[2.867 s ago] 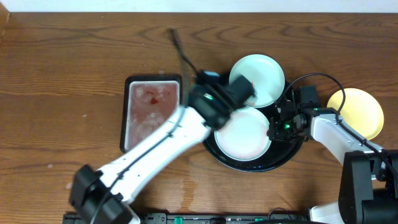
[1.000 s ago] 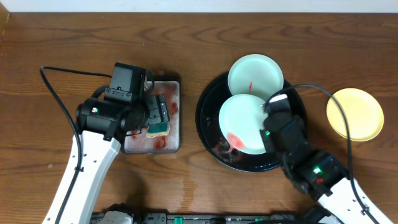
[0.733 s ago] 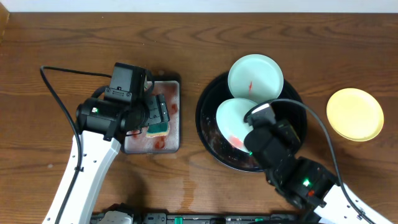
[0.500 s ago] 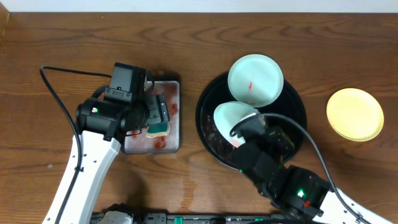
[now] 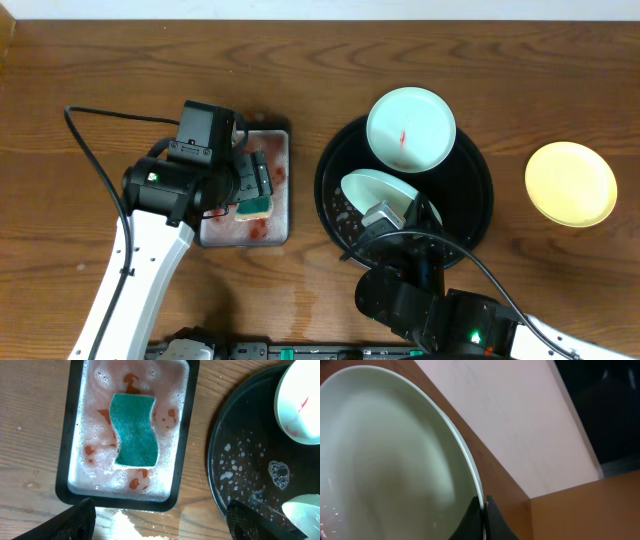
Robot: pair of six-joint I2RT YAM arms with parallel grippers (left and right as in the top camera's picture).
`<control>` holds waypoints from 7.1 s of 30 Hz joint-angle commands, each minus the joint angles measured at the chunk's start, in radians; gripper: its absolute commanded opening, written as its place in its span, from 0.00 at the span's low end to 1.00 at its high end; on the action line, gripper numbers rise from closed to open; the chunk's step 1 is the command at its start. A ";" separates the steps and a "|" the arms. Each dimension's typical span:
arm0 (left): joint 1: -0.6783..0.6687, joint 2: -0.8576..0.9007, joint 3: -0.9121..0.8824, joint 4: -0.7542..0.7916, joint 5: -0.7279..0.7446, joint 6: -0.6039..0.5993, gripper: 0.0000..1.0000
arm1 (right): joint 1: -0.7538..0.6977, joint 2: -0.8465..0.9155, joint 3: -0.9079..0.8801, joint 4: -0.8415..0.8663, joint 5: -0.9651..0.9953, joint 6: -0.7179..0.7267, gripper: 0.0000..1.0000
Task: Clean dirty plates on tray and stack at the side
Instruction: 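Lift the scrubbed blue-green plate with right gripper and carry it right, then lower the blue-green plate onto the yellow plate at right, then grasp the rim of the remaining blue-green plate with right gripper, then grasp the green sponge in the basin with the left gripper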
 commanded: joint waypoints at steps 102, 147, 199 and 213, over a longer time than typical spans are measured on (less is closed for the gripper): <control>0.003 -0.003 0.004 -0.003 0.006 0.010 0.84 | -1.126 0.542 0.114 0.402 -1.238 0.163 0.56; 0.003 -0.003 0.004 -0.003 0.006 0.010 0.84 | -1.118 0.811 0.114 0.558 -1.439 -0.003 0.60; 0.003 0.164 -0.192 0.141 -0.024 -0.005 0.69 | -1.115 0.112 0.040 -0.057 -1.477 0.449 0.41; 0.003 0.528 -0.214 0.423 -0.134 -0.070 0.29 | -1.116 0.185 0.037 -0.168 -1.460 0.434 0.42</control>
